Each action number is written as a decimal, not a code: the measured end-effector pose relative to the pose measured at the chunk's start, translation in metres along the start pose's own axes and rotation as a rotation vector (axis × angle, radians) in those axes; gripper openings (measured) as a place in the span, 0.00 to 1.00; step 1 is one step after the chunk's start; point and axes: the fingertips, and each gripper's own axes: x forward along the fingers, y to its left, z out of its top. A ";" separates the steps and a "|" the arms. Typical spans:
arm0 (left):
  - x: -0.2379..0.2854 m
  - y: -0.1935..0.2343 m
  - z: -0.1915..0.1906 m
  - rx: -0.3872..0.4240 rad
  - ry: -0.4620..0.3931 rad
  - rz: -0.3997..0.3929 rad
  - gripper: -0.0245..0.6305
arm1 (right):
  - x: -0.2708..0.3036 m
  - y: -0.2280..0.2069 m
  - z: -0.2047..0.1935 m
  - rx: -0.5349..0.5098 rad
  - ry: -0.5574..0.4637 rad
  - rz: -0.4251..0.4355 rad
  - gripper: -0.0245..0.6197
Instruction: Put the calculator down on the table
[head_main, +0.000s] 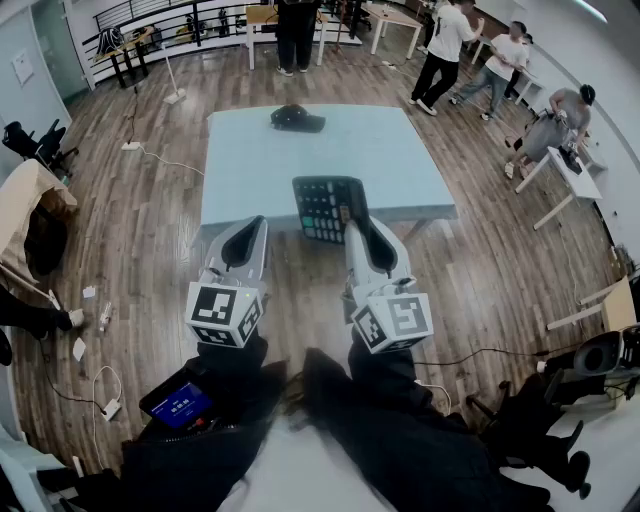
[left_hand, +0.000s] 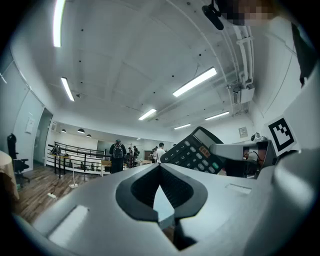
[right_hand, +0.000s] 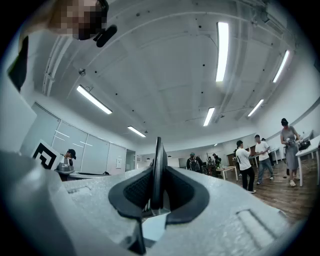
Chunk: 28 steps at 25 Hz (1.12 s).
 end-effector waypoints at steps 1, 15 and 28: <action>0.003 -0.002 0.003 0.006 -0.009 -0.008 0.04 | 0.002 -0.002 0.001 -0.005 -0.004 0.000 0.12; 0.016 0.002 0.000 0.019 -0.001 0.019 0.04 | 0.015 -0.012 -0.003 -0.024 -0.007 0.017 0.12; 0.028 -0.025 -0.023 0.003 0.043 0.055 0.04 | 0.001 -0.039 -0.020 0.016 0.034 0.068 0.13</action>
